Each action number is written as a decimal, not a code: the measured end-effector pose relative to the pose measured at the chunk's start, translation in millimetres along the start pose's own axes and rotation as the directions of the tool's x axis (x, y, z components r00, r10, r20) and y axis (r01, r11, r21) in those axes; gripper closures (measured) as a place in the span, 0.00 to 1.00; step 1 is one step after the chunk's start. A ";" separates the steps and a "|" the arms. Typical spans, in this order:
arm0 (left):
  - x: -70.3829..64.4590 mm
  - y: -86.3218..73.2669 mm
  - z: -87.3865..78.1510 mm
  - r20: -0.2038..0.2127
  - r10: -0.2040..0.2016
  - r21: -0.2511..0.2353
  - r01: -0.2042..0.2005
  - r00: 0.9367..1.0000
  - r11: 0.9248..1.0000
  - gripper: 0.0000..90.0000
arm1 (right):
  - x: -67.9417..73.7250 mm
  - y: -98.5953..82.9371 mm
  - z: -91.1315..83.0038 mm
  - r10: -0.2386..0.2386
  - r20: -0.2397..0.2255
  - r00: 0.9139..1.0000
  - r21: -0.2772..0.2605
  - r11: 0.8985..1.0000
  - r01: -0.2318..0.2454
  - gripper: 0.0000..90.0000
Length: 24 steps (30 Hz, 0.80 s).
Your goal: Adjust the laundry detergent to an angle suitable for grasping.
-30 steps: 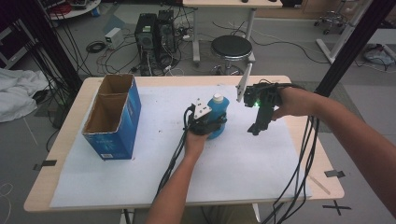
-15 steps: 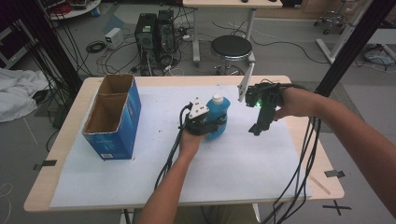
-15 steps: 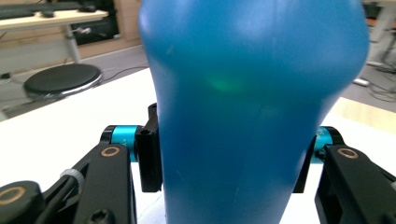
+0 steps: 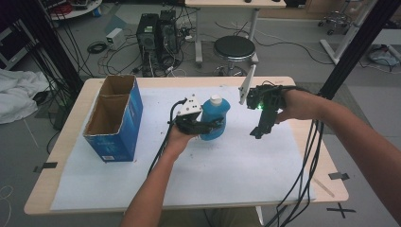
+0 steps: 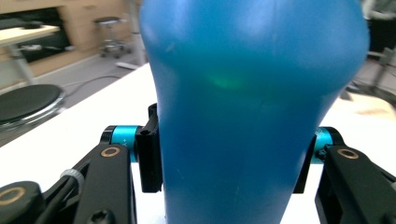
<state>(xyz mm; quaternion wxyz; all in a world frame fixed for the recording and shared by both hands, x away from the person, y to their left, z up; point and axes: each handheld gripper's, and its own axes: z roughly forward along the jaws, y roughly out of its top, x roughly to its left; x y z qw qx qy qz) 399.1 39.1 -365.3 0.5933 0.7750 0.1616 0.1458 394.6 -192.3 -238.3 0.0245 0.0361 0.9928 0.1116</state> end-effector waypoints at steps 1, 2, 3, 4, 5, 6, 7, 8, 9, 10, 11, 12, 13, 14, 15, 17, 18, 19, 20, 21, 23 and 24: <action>1.1 0.8 -0.2 0.025 0.008 0.005 -0.008 1.000 1.000 0.50 | 0.4 -0.1 1.1 -0.001 -0.001 1.000 0.002 1.000 0.001 0.03; 2.4 1.3 -0.5 0.056 0.022 0.012 -0.023 0.998 1.000 0.50 | 0.6 -0.3 1.2 -0.001 -0.003 1.000 0.004 1.000 0.001 0.03; 2.4 1.3 -0.5 0.056 0.022 0.012 -0.023 0.998 1.000 0.50 | 0.8 -0.5 1.4 0.001 -0.004 1.000 0.003 1.000 -0.001 0.03; 3.3 1.3 -0.9 0.074 0.025 0.015 -0.027 0.997 1.000 0.50 | 0.8 -0.5 1.4 0.001 -0.004 1.000 0.003 1.000 -0.001 0.03; 4.0 0.5 -1.1 0.093 0.021 0.009 -0.022 0.995 1.000 0.51 | 1.0 -0.9 1.0 0.004 -0.003 1.000 0.003 1.000 -0.004 0.03; 5.4 -0.5 -1.6 0.112 0.014 0.004 -0.015 0.994 1.000 0.51 | 0.8 -2.0 0.0 0.007 -0.002 1.000 0.000 1.000 -0.007 0.03; 6.4 -1.4 -2.2 0.131 0.005 0.002 -0.005 0.991 1.000 0.51 | 0.8 -2.0 0.0 0.007 -0.002 1.000 0.000 1.000 -0.007 0.03; 7.2 -2.2 -2.3 0.150 -0.003 -0.002 0.003 0.989 1.000 0.51 | 0.9 -3.0 -0.7 0.015 -0.001 1.000 0.000 1.000 -0.015 0.03; 8.0 -3.3 -2.7 0.193 -0.005 -0.010 0.007 0.981 1.000 0.50 | 0.5 -3.6 -0.7 0.011 -0.002 1.000 0.000 1.000 -0.011 0.03; 8.0 -3.3 -2.7 0.193 -0.005 -0.010 0.007 0.981 1.000 0.50 | 0.5 -3.6 -0.7 0.011 -0.002 1.000 0.000 1.000 -0.011 0.03; 7.5 -3.8 -2.8 0.209 -0.006 -0.014 0.009 0.978 1.000 0.50 | 0.6 -4.1 -0.7 0.014 -0.002 1.000 0.004 1.000 -0.014 0.03; 7.4 -4.2 -2.9 0.229 0.008 -0.017 -0.004 0.973 1.000 0.50 | 0.5 -4.5 -0.5 0.013 -0.003 1.000 0.004 1.000 -0.013 0.03; 7.2 -4.4 -2.9 0.237 0.012 -0.015 -0.009 0.971 1.000 0.51 | 0.6 -4.9 -0.8 0.017 -0.002 1.000 0.006 1.000 -0.017 0.03; 7.0 -5.0 -2.8 0.253 0.021 -0.016 -0.017 0.967 1.000 0.51 | 0.7 -5.5 -1.0 0.020 -0.001 1.000 0.004 1.000 -0.020 0.03; 6.8 -5.6 -2.9 0.268 0.023 -0.015 -0.020 0.963 1.000 0.51 | 0.7 -5.5 -1.0 0.020 -0.001 1.000 0.004 1.000 -0.020 0.03; 6.6 -6.7 -3.0 0.297 0.024 -0.014 -0.021 0.954 1.000 0.50 | 0.5 -6.6 -2.2 0.024 -0.002 1.000 0.002 1.000 -0.024 0.03; 6.4 -7.2 -3.1 0.311 0.029 -0.012 -0.026 0.950 1.000 0.50 | 0.5 -6.6 -2.2 0.024 -0.002 1.000 0.002 1.000 -0.024 0.03; 6.0 -7.7 -3.2 0.324 0.033 -0.014 -0.030 0.945 0.999 0.50 | 0.2 -7.0 -2.0 0.023 -0.001 1.000 -0.002 1.000 -0.023 0.03; 5.4 -8.0 -3.3 0.338 0.039 -0.010 -0.037 0.940 0.999 0.50 | 0.2 -7.1 -1.9 0.023 0.000 1.000 -0.002 1.000 -0.023 0.03; 4.9 -8.5 -3.1 0.348 0.041 -0.007 -0.042 0.937 0.999 0.50 | -0.1 -7.3 -1.9 0.019 0.000 1.000 -0.001 1.000 -0.019 0.03; 3.8 -9.8 -2.2 0.372 0.051 0.002 -0.056 0.927 0.998 0.51 | -0.1 -7.2 -1.9 0.019 0.000 1.000 0.000 1.000 -0.019 0.03; 3.3 -10.1 -1.7 0.378 0.054 0.006 -0.061 0.924 0.998 0.50 | 0.2 -7.0 -2.0 0.023 0.001 1.000 -0.001 1.000 -0.023 0.03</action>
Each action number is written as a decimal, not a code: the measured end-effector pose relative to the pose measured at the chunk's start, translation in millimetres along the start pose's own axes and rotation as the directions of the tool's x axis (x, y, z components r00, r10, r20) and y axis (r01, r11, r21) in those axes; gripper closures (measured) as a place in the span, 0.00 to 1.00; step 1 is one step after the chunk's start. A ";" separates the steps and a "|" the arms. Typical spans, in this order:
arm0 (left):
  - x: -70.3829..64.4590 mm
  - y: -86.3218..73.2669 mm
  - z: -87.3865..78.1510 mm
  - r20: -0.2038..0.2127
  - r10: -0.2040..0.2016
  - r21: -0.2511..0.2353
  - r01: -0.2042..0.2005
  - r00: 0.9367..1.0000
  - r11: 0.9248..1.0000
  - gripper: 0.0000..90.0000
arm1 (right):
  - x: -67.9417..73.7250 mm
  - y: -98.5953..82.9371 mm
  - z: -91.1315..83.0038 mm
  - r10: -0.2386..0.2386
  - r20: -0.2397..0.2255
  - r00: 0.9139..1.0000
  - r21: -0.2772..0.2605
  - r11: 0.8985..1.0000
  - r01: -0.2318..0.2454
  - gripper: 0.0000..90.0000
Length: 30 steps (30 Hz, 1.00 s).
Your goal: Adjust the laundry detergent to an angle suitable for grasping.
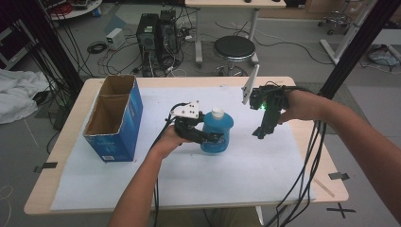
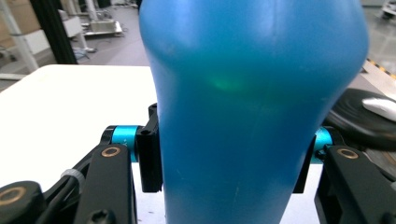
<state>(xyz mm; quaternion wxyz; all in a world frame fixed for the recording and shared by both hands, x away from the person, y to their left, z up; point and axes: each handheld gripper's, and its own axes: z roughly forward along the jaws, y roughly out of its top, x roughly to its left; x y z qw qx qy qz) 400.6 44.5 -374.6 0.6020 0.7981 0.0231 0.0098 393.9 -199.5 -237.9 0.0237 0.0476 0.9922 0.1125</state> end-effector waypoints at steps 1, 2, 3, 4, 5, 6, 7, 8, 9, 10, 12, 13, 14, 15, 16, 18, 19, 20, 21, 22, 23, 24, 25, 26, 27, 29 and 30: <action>-0.5 -0.5 0.9 0.013 0.001 0.004 -0.001 1.000 1.000 0.50 | 0.0 0.1 -0.1 0.002 -0.001 1.000 -0.002 1.000 -0.002 0.03; -0.5 -0.8 1.8 0.023 0.003 0.011 -0.003 1.000 1.000 0.51 | -0.2 0.1 -0.2 0.001 -0.001 1.000 0.001 1.000 -0.001 0.03; -0.8 -1.2 3.0 0.028 0.000 0.017 -0.001 1.000 1.000 0.51 | -0.2 0.1 -0.2 0.001 -0.001 1.000 0.001 1.000 -0.001 0.03; -0.9 -1.5 4.2 0.032 0.000 0.024 -0.001 0.999 1.000 0.50 | -0.2 0.1 -0.1 0.001 -0.001 1.000 0.002 1.000 -0.001 0.03; -1.1 -1.9 5.1 0.035 0.003 0.031 -0.004 0.999 1.000 0.50 | -0.2 -0.2 0.2 0.001 -0.001 1.000 0.000 1.000 -0.001 0.03; -1.3 -2.4 5.9 0.043 0.004 0.034 -0.005 0.999 0.999 0.50 | -0.2 -0.3 -0.1 0.000 0.000 1.000 0.002 1.000 0.000 0.03; -0.8 -3.1 6.9 0.049 -0.002 0.039 0.000 0.999 0.999 0.50 | -0.1 -0.6 -0.2 0.003 0.000 1.000 0.002 1.000 -0.003 0.03; -1.2 -3.7 7.5 0.052 -0.001 0.037 -0.001 0.999 0.999 0.50 | -0.2 -1.1 -0.3 0.004 0.001 1.000 0.001 1.000 -0.004 0.03; -0.8 -4.1 8.1 0.055 0.001 0.042 -0.003 0.998 0.999 0.50 | -0.4 -2.0 -0.3 0.008 0.002 1.000 0.002 1.000 -0.008 0.03; -1.3 -4.5 9.2 0.060 -0.001 0.043 -0.002 0.998 0.999 0.50 | -0.4 -2.0 -0.3 0.008 0.002 1.000 0.002 1.000 -0.008 0.03; -1.7 -5.1 11.2 0.069 -0.002 0.046 -0.001 0.998 0.999 0.50 | -0.6 -2.6 -0.3 0.011 0.003 1.000 0.006 1.000 -0.011 0.03; -2.0 -5.4 12.1 0.072 0.006 0.050 -0.009 0.997 0.999 0.50 | -0.5 -2.5 -0.3 0.011 0.002 1.000 0.005 1.000 -0.011 0.03; -2.5 -6.0 13.4 0.071 0.000 0.051 -0.004 0.997 0.999 0.50 | -0.5 -2.5 -0.3 0.011 0.002 1.000 0.005 1.000 -0.011 0.03; -2.7 -6.9 14.4 0.072 0.001 0.056 -0.005 0.997 0.998 0.50 | -0.5 -2.3 -0.3 0.011 0.003 1.000 0.004 1.000 -0.011 0.03; -2.7 -8.1 15.3 0.073 -0.002 0.059 -0.003 0.997 0.998 0.51 | -0.5 -2.2 -0.4 0.011 0.003 1.000 0.004 1.000 -0.011 0.03; -3.5 -11.0 16.9 0.075 -0.004 0.065 -0.001 0.997 0.998 0.50 | -0.2 -1.6 0.1 0.009 0.004 1.000 0.002 1.000 -0.009 0.03; -4.2 -12.9 18.2 0.079 -0.008 0.069 0.002 0.997 0.998 0.50 | 0.0 -1.3 0.1 0.007 0.005 1.000 0.006 1.000 -0.007 0.03; -4.5 -13.9 18.8 0.079 -0.009 0.074 0.003 0.997 0.997 0.50 | 0.2 -1.3 0.3 0.007 0.003 1.000 0.004 1.000 -0.007 0.03; -4.9 -15.3 19.8 0.080 -0.011 0.084 0.004 0.997 0.996 0.50 | 0.2 -1.3 0.3 0.007 0.003 1.000 0.004 1.000 -0.007 0.03; -4.8 -16.0 19.6 0.078 -0.011 0.074 0.005 0.997 0.997 0.50 | -0.2 -1.4 0.1 0.006 0.005 1.000 0.008 1.000 -0.006 0.03; -5.0 -16.5 19.6 0.076 -0.014 0.076 0.008 0.997 0.997 0.50 | -0.1 -1.5 -0.1 0.007 0.005 1.000 0.006 1.000 -0.007 0.03; -4.9 -16.5 19.5 0.074 -0.014 0.078 0.009 0.997 0.997 0.50 | -0.2 -1.7 -0.5 0.005 0.006 1.000 0.006 1.000 -0.005 0.03; -5.2 -16.5 19.4 0.075 -0.010 0.078 0.005 0.997 0.997 0.50 | -0.1 -1.7 -0.5 0.005 0.006 1.000 0.006 1.000 -0.005 0.03; -5.5 -16.5 19.2 0.077 -0.001 0.080 -0.005 0.997 0.997 0.50 | 0.1 -1.7 -0.6 0.005 0.006 1.000 0.006 1.000 -0.005 0.03; -6.0 -16.4 18.9 0.076 -0.002 0.083 -0.004 0.997 0.997 0.50 | 0.6 -1.6 -0.5 0.009 0.005 1.000 0.005 1.000 -0.009 0.03; -6.1 -16.1 17.2 0.071 0.005 0.096 -0.012 0.997 0.995 0.50 | 1.7 -1.0 -0.8 0.007 0.008 1.000 0.004 1.000 -0.007 0.03; -6.1 -16.2 16.3 0.070 0.008 0.099 -0.015 0.997 0.995 0.50 | 1.7 -1.0 -0.8 0.007 0.008 1.000 0.004 1.000 -0.007 0.03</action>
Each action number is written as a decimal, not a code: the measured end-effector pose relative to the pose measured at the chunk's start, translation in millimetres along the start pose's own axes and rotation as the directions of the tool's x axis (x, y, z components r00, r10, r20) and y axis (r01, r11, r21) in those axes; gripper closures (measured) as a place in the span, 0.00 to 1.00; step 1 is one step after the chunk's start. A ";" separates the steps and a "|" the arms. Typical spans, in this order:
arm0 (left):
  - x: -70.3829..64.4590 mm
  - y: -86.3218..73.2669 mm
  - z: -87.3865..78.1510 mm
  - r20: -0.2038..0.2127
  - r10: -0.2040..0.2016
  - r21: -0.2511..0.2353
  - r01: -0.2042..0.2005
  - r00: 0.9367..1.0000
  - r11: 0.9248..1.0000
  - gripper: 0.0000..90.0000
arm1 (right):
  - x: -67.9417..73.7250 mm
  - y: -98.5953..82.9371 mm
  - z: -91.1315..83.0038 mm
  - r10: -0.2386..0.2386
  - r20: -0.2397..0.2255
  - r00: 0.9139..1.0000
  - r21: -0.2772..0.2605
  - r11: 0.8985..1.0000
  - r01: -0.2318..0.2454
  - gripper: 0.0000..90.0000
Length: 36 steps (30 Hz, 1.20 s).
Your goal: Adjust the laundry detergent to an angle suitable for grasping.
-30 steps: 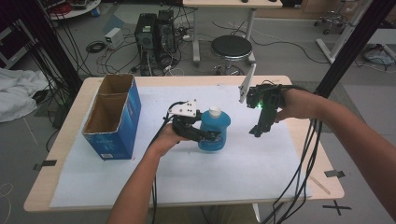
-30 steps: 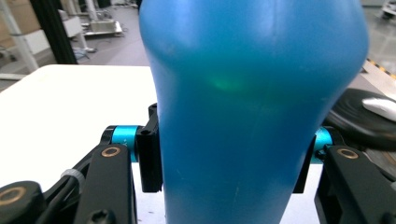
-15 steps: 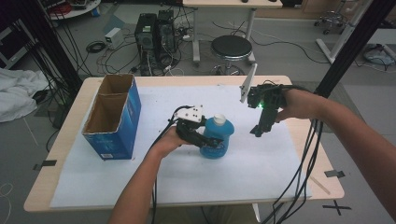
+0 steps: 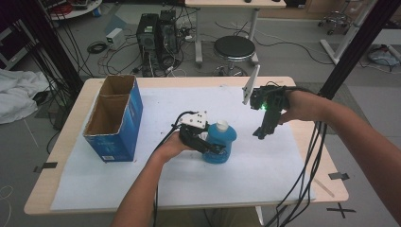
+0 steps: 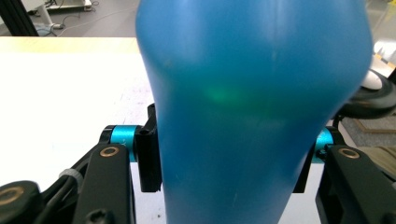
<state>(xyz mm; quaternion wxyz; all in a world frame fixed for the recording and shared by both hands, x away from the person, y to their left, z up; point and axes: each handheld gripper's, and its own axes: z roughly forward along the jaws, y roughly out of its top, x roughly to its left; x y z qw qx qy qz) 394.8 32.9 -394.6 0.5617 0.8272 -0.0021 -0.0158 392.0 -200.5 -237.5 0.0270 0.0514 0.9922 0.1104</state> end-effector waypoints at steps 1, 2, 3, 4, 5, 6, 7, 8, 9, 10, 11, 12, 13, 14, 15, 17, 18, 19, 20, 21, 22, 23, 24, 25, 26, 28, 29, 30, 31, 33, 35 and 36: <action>-0.3 -0.7 -0.8 -0.003 -0.011 -0.002 0.011 1.000 1.000 0.49 | 0.4 0.2 0.0 0.002 0.003 1.000 -0.001 1.000 -0.002 0.03; -0.2 -1.2 -1.5 -0.005 -0.014 -0.002 0.014 1.000 1.000 0.49 | 0.6 0.6 -0.1 -0.003 0.003 1.000 0.000 1.000 0.003 0.03; -0.3 -1.9 -2.3 -0.007 -0.020 -0.003 0.020 1.000 1.000 0.49 | 0.6 0.6 -0.1 -0.003 0.003 1.000 0.000 1.000 0.003 0.03; -0.3 -2.2 -3.3 -0.011 -0.018 0.001 0.018 1.000 1.000 0.49 | 1.0 0.8 0.1 -0.002 0.002 1.000 -0.001 1.000 0.002 0.03; -0.7 -2.4 -3.7 -0.011 -0.020 0.001 0.020 1.000 1.000 0.49 | 1.3 1.4 0.0 -0.006 0.003 1.000 0.004 1.000 0.006 0.03; -0.9 -2.7 -4.2 -0.016 -0.023 0.003 0.023 1.000 1.000 0.49 | 1.3 1.4 0.0 -0.006 0.003 1.000 0.004 1.000 0.006 0.03; -1.4 -3.0 -4.6 -0.017 -0.034 0.000 0.034 0.999 0.999 0.49 | 1.8 1.8 0.3 -0.003 0.005 1.000 0.003 1.000 0.003 0.03; -1.4 -3.3 -5.2 -0.020 -0.036 0.002 0.036 0.999 0.999 0.49 | 1.4 2.0 0.3 -0.009 0.004 1.000 0.004 1.000 0.009 0.03; -1.7 -3.2 -5.4 -0.022 -0.035 0.003 0.035 0.999 0.999 0.49 | 1.6 2.3 0.6 -0.007 0.004 1.000 0.002 1.000 0.007 0.03; -1.9 -3.0 -5.5 -0.024 -0.032 0.007 0.032 0.999 0.999 0.49 | 1.7 2.6 0.5 -0.008 0.004 1.000 0.003 1.000 0.008 0.03; -2.2 -2.8 -5.2 -0.026 -0.038 0.005 0.038 0.999 0.999 0.49 | 1.8 2.8 0.7 -0.007 0.003 1.000 0.003 1.000 0.007 0.03; -2.3 -2.9 -5.2 -0.026 -0.037 0.006 0.038 0.999 0.999 0.49 | 1.8 2.8 0.7 -0.007 0.003 1.000 0.003 1.000 0.007 0.03; -2.4 -2.9 -5.4 -0.027 -0.040 0.005 0.040 0.999 0.999 0.49 | 2.0 2.8 0.6 -0.007 0.005 1.000 0.005 1.000 0.007 0.03; -2.5 -2.8 -5.7 -0.029 -0.040 0.007 0.040 0.999 0.999 0.49 | 1.9 2.5 0.6 -0.008 0.005 1.000 0.006 1.000 0.008 0.03; -2.7 -2.6 -5.7 -0.032 -0.042 0.010 0.042 0.999 0.999 0.48 | 1.8 2.1 0.5 -0.006 0.007 1.000 0.006 1.000 0.006 0.03; -3.4 -2.4 -5.7 -0.043 -0.051 0.019 0.052 0.998 0.998 0.46 | 1.7 1.1 -0.2 -0.004 0.009 1.000 0.005 1.000 0.004 0.03; -3.5 -2.5 -5.7 -0.043 -0.059 0.022 0.060 0.997 0.998 0.43 | 1.7 0.5 -0.5 0.001 0.012 1.000 0.002 1.000 -0.001 0.03; -3.9 -2.9 -5.7 -0.048 -0.070 0.030 0.072 0.996 0.997 0.41 | 1.6 0.3 -0.5 0.000 0.012 1.000 0.001 1.000 0.000 0.03; -3.9 -3.1 -5.7 -0.050 -0.080 0.032 0.082 0.996 0.996 0.36 | 1.7 0.0 -0.6 -0.003 0.011 1.000 0.003 1.000 0.003 0.03; -4.1 -3.4 -5.9 -0.055 -0.097 0.030 0.099 0.994 0.995 0.34 | 1.7 -0.1 -0.5 -0.004 0.011 1.000 0.003 1.000 0.004 0.03; -4.1 -3.3 -6.2 -0.068 -0.106 0.031 0.108 0.992 0.994 0.30 | 2.0 -0.1 -0.4 -0.003 0.012 1.000 0.005 1.000 0.003 0.03; -4.4 -3.3 -7.0 -0.080 -0.112 0.033 0.115 0.991 0.993 0.27 | 2.2 0.0 -0.3 -0.001 0.014 1.000 0.005 1.000 0.001 0.03; -5.4 -3.4 -7.6 -0.084 -0.114 0.029 0.117 0.990 0.993 0.27 | 2.3 0.1 -0.4 -0.002 0.014 1.000 0.007 1.000 0.002 0.03; -5.9 -3.5 -8.5 -0.084 -0.111 0.029 0.114 0.990 0.993 0.27 | 2.2 0.3 -0.4 -0.004 0.015 1.000 0.005 1.000 0.004 0.03; -6.6 -3.6 -9.0 -0.087 -0.110 0.030 0.113 0.990 0.993 0.27 | 2.3 0.5 -0.5 -0.006 0.014 1.000 0.005 1.000 0.006 0.03; -8.2 -3.8 -10.3 -0.098 -0.109 0.030 0.112 0.989 0.993 0.27 | 2.7 0.9 -0.2 -0.007 0.014 1.000 0.001 1.000 0.007 0.03; -8.6 -4.0 -11.3 -0.103 -0.110 0.030 0.114 0.989 0.993 0.27 | 2.5 0.9 -0.2 -0.009 0.014 1.000 0.001 1.000 0.009 0.03; -9.1 -4.2 -12.6 -0.108 -0.111 0.028 0.114 0.988 0.993 0.27 | 2.5 1.0 -0.2 -0.009 0.014 1.000 0.002 1.000 0.009 0.03; -10.0 -4.1 -14.1 -0.117 -0.112 0.029 0.116 0.987 0.993 0.27 | 2.5 1.1 -0.1 -0.010 0.014 1.000 0.002 1.000 0.009 0.03; -12.5 -3.6 -18.2 -0.129 -0.115 0.026 0.119 0.985 0.993 0.27 | 2.7 1.3 0.0 -0.010 0.015 1.000 0.003 1.000 0.010 0.03; -15.6 -2.6 -23.0 -0.151 -0.112 0.028 0.118 0.982 0.993 0.23 | 2.8 1.1 0.1 -0.010 0.014 1.000 0.005 1.000 0.010 0.03; -17.1 -2.3 -25.7 -0.161 -0.115 0.028 0.121 0.980 0.992 0.21 | 2.8 0.9 0.2 -0.009 0.015 1.000 0.006 1.000 0.009 0.03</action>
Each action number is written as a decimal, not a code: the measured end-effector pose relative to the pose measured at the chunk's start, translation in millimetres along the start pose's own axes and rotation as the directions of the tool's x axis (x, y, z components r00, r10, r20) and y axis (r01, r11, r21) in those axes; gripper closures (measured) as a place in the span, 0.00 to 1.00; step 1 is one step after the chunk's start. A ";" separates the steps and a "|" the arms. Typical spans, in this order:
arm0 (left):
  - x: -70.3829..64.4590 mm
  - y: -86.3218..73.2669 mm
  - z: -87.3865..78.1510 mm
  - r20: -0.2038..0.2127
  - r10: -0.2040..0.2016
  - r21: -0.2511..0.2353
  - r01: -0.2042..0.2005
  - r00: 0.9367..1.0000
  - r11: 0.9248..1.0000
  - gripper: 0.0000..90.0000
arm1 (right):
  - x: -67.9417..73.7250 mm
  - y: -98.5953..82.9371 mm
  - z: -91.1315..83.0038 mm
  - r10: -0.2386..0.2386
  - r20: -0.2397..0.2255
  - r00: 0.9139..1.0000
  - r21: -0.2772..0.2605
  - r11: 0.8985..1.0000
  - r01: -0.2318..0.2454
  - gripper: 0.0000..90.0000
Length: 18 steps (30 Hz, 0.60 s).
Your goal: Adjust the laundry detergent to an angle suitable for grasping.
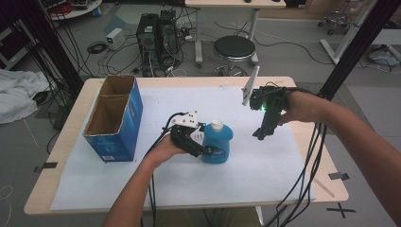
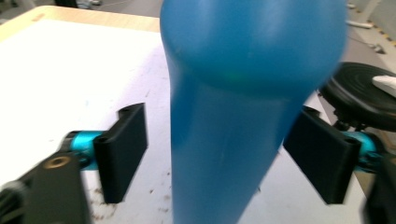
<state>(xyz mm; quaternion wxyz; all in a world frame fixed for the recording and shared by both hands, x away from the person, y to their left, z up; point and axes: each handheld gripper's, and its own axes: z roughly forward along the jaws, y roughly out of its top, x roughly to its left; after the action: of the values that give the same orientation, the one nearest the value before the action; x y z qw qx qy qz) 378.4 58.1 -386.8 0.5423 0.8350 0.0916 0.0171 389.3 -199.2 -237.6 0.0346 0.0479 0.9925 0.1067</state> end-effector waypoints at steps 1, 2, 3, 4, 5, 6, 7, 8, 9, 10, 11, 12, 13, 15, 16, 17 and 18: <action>-1.0 0.0 -3.2 -0.007 0.001 0.006 -0.001 1.000 1.000 0.21 | 0.0 -0.1 0.1 0.001 0.000 1.000 0.000 1.000 -0.001 0.03; -2.2 0.1 -5.9 -0.014 0.003 0.007 -0.002 1.000 1.000 0.21 | 0.2 0.0 0.0 0.000 0.001 1.000 0.000 1.000 0.000 0.03; -3.9 0.8 -9.1 -0.035 0.007 0.014 -0.006 0.999 1.000 0.21 | 0.1 0.1 -0.1 -0.003 0.002 1.000 -0.001 1.000 0.003 0.03; -6.6 1.6 -12.4 -0.052 0.004 0.013 -0.003 0.999 1.000 0.21 | 0.4 0.2 -0.2 -0.003 0.003 1.000 -0.005 1.000 0.003 0.03; -9.0 2.3 -16.7 -0.063 0.009 0.009 -0.009 0.998 1.000 0.21 | 0.8 0.4 -0.5 -0.002 0.004 1.000 -0.009 1.000 0.002 0.03; -11.6 2.9 -21.0 -0.076 0.006 0.001 -0.005 0.997 1.000 0.21 | 1.1 0.4 -1.3 -0.002 0.005 1.000 -0.006 1.000 0.002 0.03; -13.9 3.4 -25.0 -0.089 -0.007 -0.008 0.006 0.996 1.000 0.21 | 1.1 0.0 -1.4 -0.003 0.004 1.000 -0.009 1.000 0.003 0.03; -16.3 4.0 -29.0 -0.098 -0.011 -0.011 0.011 0.995 1.000 0.21 | 0.9 -0.4 -1.5 -0.003 0.005 1.000 -0.009 1.000 0.003 0.03; -18.6 4.3 -33.0 -0.102 -0.004 -0.008 0.003 0.995 1.000 0.21 | 0.8 -0.8 -1.8 -0.002 0.007 1.000 -0.007 1.000 0.002 0.03; -20.4 4.5 -36.7 -0.110 0.003 -0.003 -0.004 0.994 1.000 0.21 | 0.8 -1.1 -1.7 0.001 0.007 1.000 -0.008 1.000 -0.001 0.03; -21.3 4.8 -40.1 -0.116 -0.005 0.005 0.006 0.993 1.000 0.21 | 0.6 -1.2 -1.6 0.002 0.007 1.000 -0.007 1.000 -0.002 0.03; -21.1 5.1 -43.0 -0.119 -0.022 0.014 0.024 0.993 1.000 0.21 | 0.5 -1.2 -1.6 0.003 0.008 1.000 -0.007 1.000 -0.003 0.03; -20.6 5.7 -46.4 -0.126 -0.047 0.034 0.051 0.991 0.998 0.21 | 0.5 -1.1 -1.6 0.003 0.008 1.000 -0.008 1.000 -0.002 0.03; -20.6 6.3 -51.0 -0.144 -0.048 0.066 0.058 0.988 0.996 0.21 | 0.5 -0.6 -1.6 -0.002 0.009 1.000 -0.009 1.000 0.002 0.03; -21.3 6.8 -54.0 -0.152 -0.027 0.086 0.040 0.988 0.995 0.21 | 0.6 -0.5 -1.7 -0.002 0.009 1.000 -0.010 1.000 0.002 0.03; -21.8 7.5 -57.0 -0.160 -0.012 0.101 0.028 0.987 0.994 0.21 | 0.7 -0.5 -1.7 -0.002 0.009 1.000 -0.010 1.000 0.002 0.03; -22.2 8.5 -59.6 -0.173 -0.006 0.118 0.027 0.985 0.993 0.21 | 0.9 -0.7 -1.8 0.001 0.009 1.000 -0.008 1.000 -0.001 0.03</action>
<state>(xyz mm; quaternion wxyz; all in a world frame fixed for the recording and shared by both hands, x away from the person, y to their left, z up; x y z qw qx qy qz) 350.2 104.7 -353.0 0.4815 0.8606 0.1459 0.0793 388.2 -200.2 -236.0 0.0394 0.0486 0.9919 0.1105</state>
